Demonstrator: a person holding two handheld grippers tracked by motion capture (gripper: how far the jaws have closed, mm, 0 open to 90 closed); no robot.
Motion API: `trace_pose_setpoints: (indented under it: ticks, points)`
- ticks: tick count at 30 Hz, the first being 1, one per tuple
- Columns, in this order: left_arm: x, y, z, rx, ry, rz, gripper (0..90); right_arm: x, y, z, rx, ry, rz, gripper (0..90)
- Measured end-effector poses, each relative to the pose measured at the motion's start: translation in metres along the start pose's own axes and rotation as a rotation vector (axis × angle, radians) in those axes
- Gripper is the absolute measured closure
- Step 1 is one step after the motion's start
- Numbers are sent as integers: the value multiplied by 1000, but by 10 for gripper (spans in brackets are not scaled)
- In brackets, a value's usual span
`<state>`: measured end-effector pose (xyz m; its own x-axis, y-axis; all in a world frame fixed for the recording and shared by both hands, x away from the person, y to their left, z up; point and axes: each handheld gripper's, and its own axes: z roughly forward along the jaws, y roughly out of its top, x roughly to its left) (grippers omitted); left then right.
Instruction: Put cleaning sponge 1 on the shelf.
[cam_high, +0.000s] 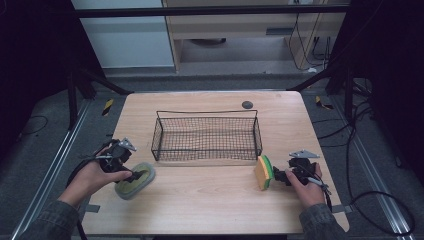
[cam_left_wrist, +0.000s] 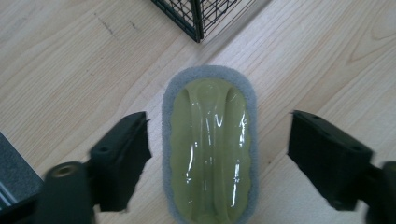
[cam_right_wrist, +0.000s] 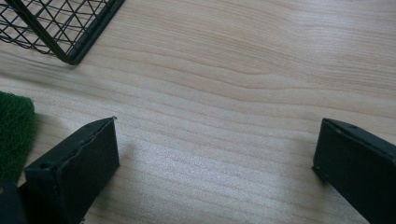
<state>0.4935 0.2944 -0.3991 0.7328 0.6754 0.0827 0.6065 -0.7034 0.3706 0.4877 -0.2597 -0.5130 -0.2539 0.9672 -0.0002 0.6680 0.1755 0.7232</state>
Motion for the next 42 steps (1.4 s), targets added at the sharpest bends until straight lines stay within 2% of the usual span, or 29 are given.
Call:
trace_pose_setpoints:
  ticks: [1, 5, 6, 9, 19, 27, 36, 42]
  points:
    - [0, 0, 2, 5, -3, 0, 257, 0, 0, 0, 0, 0, -1, 4]
    - [-1, 0, 10, 28, -9, 15, 355, 0, 0, 0, -2, 0, -3, 4]
    - [-1, 0, 13, 44, -17, 23, 396, 0, 0, 0, -2, 0, -3, 4]
    - [-1, -1, 18, 74, -25, 33, 441, 0, 0, 0, 0, 0, -1, 4]
    - [4, 0, 29, 112, -39, 22, 440, 0, 0, 0, 0, 0, 0, 4]
    - [8, 1, 32, 114, -44, 22, 474, 0, 0, 0, 0, 0, -1, 4]
    - [9, 3, 36, 132, -63, 36, 586, 0, 0, 0, 0, 0, -1, 4]
    - [10, 4, 39, 140, -69, 35, 617, 0, 0, 0, 0, -1, -1, 4]
